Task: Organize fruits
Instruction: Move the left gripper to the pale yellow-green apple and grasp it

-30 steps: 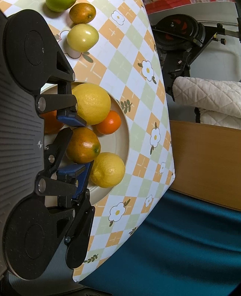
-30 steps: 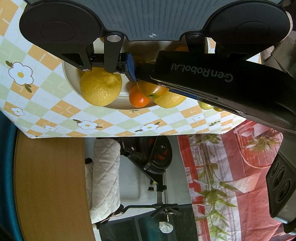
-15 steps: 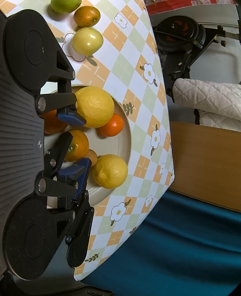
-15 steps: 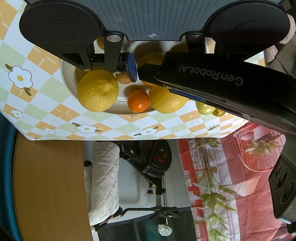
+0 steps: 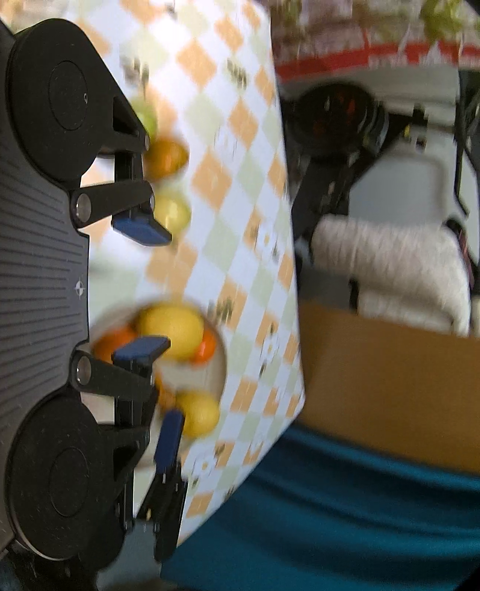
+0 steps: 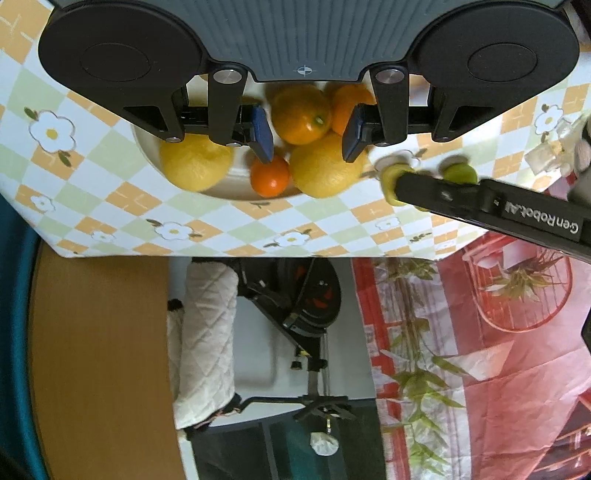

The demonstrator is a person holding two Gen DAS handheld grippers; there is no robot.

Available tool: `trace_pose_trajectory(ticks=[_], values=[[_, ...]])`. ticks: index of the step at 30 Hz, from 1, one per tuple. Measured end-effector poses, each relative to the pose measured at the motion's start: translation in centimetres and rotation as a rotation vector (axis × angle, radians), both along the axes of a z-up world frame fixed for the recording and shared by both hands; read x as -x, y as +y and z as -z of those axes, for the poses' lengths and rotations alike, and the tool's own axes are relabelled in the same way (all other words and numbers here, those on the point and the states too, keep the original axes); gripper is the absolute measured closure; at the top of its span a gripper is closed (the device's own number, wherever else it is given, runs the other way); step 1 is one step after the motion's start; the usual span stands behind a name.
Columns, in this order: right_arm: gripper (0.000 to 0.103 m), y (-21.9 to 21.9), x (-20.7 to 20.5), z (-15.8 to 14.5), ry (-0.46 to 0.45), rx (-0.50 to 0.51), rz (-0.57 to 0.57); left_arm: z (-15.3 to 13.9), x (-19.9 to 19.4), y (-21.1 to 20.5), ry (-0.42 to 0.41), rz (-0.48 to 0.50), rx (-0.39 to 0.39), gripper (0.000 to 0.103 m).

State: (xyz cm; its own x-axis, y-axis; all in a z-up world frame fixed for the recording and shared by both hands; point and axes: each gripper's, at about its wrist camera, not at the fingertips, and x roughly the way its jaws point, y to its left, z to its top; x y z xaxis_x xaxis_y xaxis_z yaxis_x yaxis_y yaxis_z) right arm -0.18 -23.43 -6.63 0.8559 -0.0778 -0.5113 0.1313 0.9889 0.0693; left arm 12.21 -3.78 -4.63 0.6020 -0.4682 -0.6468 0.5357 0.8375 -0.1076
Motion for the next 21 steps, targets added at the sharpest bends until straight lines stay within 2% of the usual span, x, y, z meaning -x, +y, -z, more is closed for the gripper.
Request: trace_pose_trajectory(ticks=[1,6,9,18,21], values=[[0.064,0.2,-0.2,-0.1,-0.001,0.002,-0.009,-0.3,-0.3,1.0,-0.009,-0.026,0.002,0.035],[0.064,2.1,-2.1,-0.9,0.000,0.021,-0.071,-1.4,-1.4,4.9,-0.047,-0.148,0.005,0.033],[0.064,3.5,-3.2,-1.3,0.004,0.044,-0.110,-1.8,-1.8,6.5,-0.056,-0.183,0.018,0.033],[0.065,7.3,-7.7,-0.9,0.056,0.124,-0.189,-1.3,-2.7,7.3,-0.036,-0.168,0.081,0.033],[0.065,8.3,-9.5,-0.1,0.086,0.163,-0.178,-0.6,-3.0,7.0,-0.041,-0.156,0.084,0.033]])
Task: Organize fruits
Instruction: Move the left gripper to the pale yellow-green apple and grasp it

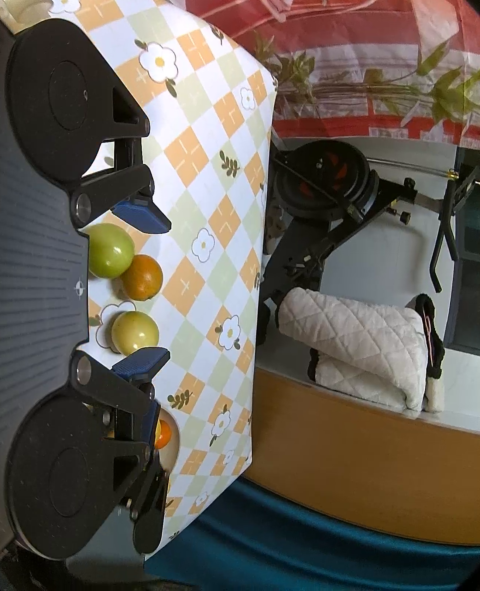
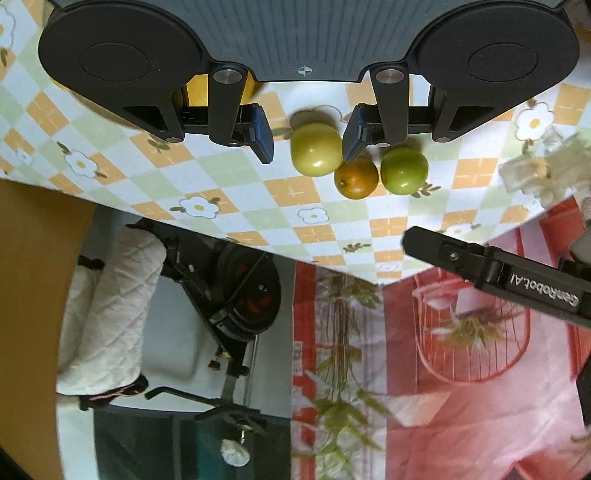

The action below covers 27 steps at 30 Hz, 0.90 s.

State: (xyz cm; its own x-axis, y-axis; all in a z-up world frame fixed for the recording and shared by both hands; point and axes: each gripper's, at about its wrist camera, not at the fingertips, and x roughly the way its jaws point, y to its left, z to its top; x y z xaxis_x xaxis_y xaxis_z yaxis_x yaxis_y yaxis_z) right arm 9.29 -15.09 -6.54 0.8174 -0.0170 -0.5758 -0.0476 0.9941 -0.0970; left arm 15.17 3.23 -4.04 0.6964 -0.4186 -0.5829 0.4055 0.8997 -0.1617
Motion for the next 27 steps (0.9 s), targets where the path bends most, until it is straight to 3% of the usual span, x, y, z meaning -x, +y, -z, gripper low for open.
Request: trace_pose_trajectory(ticks=[4,9,14,17,22,27], values=[[0.059,0.7,-2.1,1.2,0.038,0.040,0.004,0.9,-0.7,0.3,0.019,-0.014,0.030,0.033],[0.058,1.0,-3.8,2.6,0.090,0.051,-0.002,1.4,-1.7,0.2,0.038,-0.007,0.065,0.034],[0.058,1.5,-4.8,3.5,0.115,0.062,-0.003,2.2,-2.5,-1.4,0.056,0.057,0.066,0.036],[0.059,1.4,-5.0,3.8,0.127,0.052,0.003,2.9,-2.8,-2.5,0.071,0.108,0.059,0.045],[0.060,1.0,-4.8,3.8,0.128,0.030,0.012,4.1,-3.4,-3.8,0.101,0.177,0.049,0.052],[0.061,0.8,-4.9,3.8,0.130,0.031,0.005,5.0,-4.0,-4.4,0.123,0.196,0.035,0.052]])
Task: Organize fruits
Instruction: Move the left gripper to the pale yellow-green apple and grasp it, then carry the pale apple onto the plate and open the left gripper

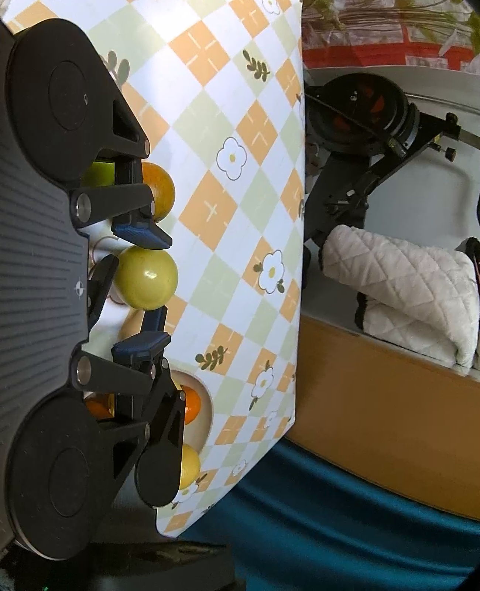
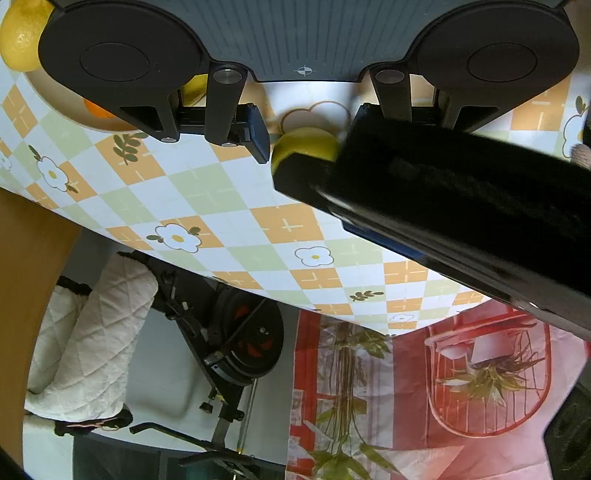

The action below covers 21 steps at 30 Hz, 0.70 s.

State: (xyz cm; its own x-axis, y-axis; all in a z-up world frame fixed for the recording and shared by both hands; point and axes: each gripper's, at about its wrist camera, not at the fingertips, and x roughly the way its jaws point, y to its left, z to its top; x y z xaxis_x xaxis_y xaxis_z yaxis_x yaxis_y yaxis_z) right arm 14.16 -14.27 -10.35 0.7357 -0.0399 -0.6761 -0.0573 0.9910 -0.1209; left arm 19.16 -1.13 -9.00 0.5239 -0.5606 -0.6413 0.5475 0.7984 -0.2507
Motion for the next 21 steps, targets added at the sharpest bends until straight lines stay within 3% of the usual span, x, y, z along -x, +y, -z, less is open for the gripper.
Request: trace_pose_trajectory(ticks=[12,21], values=[[0.062,0.4,-0.6,0.4,0.025,0.002,-0.016,1.3,-1.1,-0.4,0.035,-0.012,-0.029,0.052],[0.063,0.2,-0.1,0.1,0.020,-0.040,-0.005,1.2,0.1,-0.7,-0.001,-0.014,-0.070,0.055]])
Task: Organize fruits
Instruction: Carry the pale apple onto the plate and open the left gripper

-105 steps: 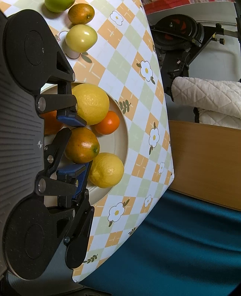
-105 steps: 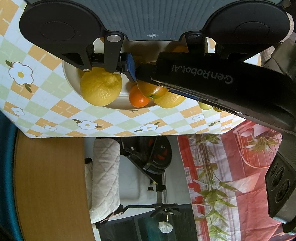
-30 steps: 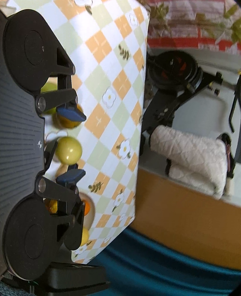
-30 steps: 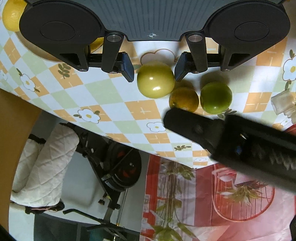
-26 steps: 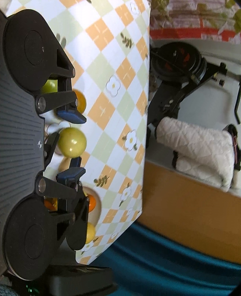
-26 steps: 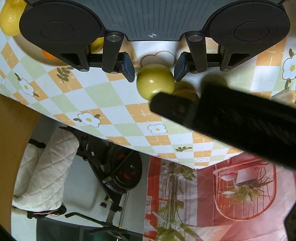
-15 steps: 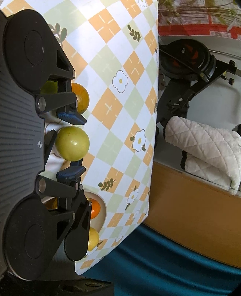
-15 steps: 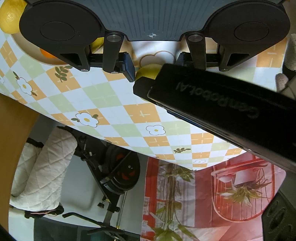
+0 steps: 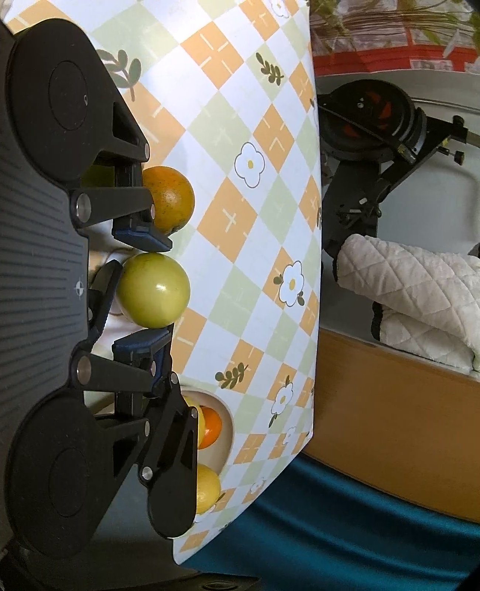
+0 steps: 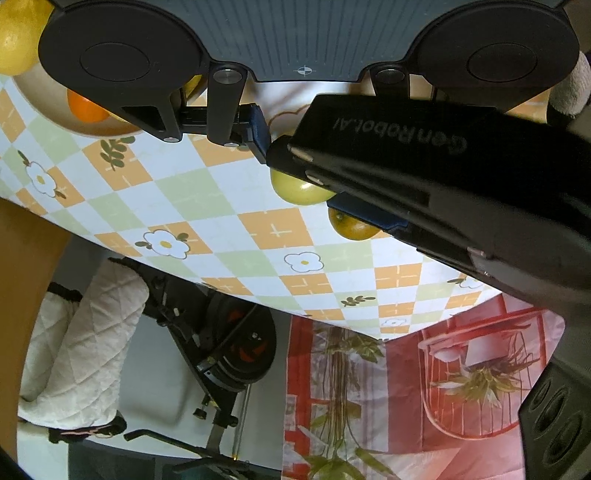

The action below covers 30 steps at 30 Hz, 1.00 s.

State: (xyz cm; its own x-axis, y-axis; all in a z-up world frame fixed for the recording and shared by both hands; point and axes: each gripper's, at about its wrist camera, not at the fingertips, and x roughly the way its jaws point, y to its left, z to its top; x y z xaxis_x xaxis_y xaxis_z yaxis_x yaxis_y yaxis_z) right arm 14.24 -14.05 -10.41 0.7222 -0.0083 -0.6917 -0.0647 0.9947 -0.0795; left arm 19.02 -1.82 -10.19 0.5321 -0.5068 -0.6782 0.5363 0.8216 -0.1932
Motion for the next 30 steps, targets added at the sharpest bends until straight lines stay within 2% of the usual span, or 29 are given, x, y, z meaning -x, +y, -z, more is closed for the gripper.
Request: trace_pose_trajectory(ticks=[12,20,30], values=[[0.063,0.4,3.0,-1.1,-0.050,-0.030,-0.018,-1.6,3.4,0.0,-0.068,-0.011,-0.028,0.055],[0.063,0.8,5.1,-2.8,-0.118,-0.024,-0.032,-3.4,5.1,0.0,-0.110,-0.021,-0.013,0.055],[0.063,-1.2,8.5,-4.7,-0.185,-0.029,0.021,-5.0,7.2,-2.6,-0.146,0.034,0.001,0.055]])
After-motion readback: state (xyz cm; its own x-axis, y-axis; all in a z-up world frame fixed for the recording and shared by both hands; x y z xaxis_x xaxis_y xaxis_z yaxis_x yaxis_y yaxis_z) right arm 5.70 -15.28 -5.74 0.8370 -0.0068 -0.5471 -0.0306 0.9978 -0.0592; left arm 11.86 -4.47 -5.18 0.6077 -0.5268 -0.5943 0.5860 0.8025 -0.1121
